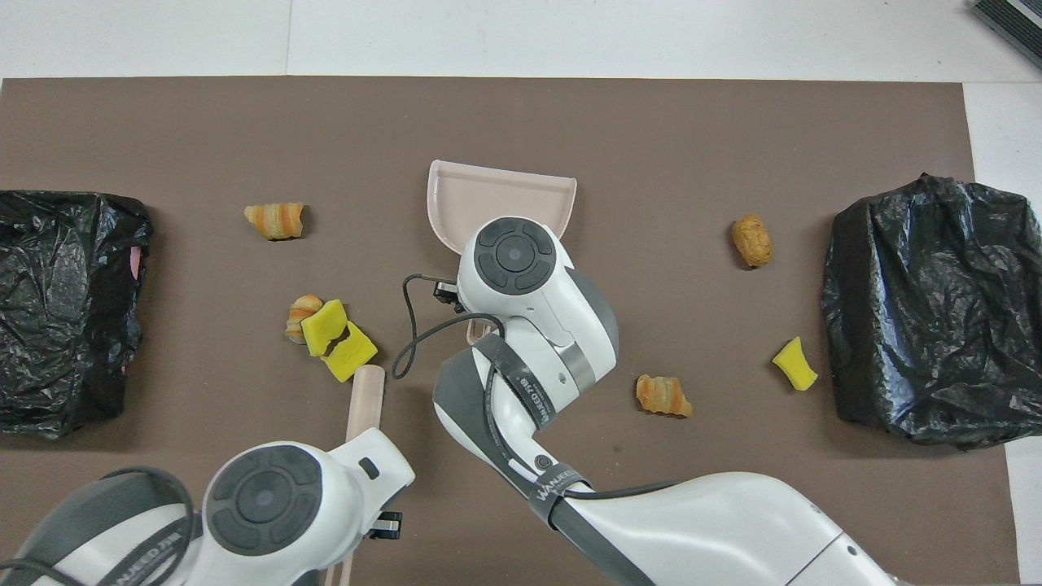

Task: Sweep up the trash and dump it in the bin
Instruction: 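Grasp the dustpan handle with the right gripper while the left gripper lifts the brush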

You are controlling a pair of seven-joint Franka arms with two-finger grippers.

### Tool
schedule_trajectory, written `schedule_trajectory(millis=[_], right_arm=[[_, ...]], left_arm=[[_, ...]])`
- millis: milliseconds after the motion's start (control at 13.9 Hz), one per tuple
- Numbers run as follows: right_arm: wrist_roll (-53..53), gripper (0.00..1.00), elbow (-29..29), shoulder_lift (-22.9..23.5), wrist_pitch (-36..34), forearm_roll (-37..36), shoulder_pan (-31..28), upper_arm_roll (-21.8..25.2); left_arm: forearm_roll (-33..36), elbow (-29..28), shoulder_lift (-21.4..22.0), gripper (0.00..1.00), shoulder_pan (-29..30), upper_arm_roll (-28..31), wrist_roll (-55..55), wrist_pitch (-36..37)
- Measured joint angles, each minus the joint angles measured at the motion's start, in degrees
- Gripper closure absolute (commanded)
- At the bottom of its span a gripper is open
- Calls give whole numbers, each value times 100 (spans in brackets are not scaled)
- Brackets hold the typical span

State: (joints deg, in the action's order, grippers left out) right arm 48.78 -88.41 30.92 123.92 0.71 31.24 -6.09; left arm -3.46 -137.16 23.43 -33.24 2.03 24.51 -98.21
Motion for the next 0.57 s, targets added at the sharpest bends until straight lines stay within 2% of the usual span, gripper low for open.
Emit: schedule_trajectory(millis=[72,144,216,359,575], right_arm=[[0,57,11,0,0,-78,0,1],[0,83,19,0,0,-200,0,1],[-23,100,24,1,1,-308,0,1],[-311,100,35,1,8,-472,7,-3],[-628,100,67,0,8,-482,-51,34]], left_arm=[[2,12,-6,100,280,1,-230,0],[7,29,-24,100,566,2,-459,-1],[12,55,-52,100,846,5,-660,-14],[39,207,-195,100,1402,10,-1012,-64],[113,716,-680,100,2126,13,-1339,-438]])
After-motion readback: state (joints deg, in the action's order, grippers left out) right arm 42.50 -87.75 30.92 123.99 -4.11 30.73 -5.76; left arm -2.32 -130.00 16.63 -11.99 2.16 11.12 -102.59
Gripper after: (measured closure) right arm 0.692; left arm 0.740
